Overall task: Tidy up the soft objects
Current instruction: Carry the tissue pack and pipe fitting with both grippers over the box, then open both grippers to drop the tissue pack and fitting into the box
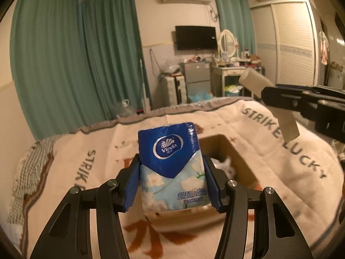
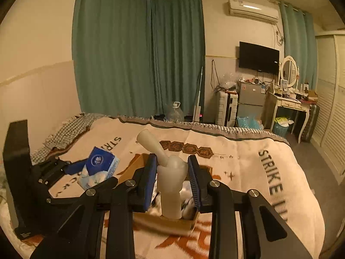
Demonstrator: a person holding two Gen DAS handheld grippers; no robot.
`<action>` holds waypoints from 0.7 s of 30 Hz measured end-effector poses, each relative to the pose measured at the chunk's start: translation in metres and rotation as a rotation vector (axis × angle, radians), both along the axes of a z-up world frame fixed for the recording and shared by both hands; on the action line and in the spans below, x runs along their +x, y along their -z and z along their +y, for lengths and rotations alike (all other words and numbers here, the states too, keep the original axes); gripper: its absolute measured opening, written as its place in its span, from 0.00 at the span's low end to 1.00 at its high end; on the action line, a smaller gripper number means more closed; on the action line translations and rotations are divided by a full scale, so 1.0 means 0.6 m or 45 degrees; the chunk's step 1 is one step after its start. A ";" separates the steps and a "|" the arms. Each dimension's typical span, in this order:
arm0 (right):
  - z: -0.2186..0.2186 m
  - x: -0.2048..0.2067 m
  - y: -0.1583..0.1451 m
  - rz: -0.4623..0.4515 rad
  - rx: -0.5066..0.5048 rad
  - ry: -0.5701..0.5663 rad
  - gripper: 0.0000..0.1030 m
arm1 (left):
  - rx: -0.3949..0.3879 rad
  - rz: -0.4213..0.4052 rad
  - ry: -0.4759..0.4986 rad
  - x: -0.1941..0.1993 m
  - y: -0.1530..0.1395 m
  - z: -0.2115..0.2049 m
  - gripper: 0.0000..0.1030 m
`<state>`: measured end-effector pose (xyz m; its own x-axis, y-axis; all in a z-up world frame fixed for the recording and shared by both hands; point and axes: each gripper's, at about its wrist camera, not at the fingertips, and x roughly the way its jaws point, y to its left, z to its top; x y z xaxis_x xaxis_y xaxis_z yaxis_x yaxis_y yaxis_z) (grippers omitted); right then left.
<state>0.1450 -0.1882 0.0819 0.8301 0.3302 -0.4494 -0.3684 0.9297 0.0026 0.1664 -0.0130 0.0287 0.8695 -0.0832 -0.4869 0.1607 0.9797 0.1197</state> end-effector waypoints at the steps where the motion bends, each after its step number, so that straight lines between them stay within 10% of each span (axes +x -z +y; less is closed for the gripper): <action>1: 0.005 0.022 0.008 0.013 -0.015 -0.002 0.28 | -0.002 0.008 -0.001 0.012 0.005 0.000 0.52; 21: 0.037 0.266 0.213 0.303 -0.096 -0.008 0.38 | -0.048 0.246 -0.006 0.183 0.134 0.001 0.54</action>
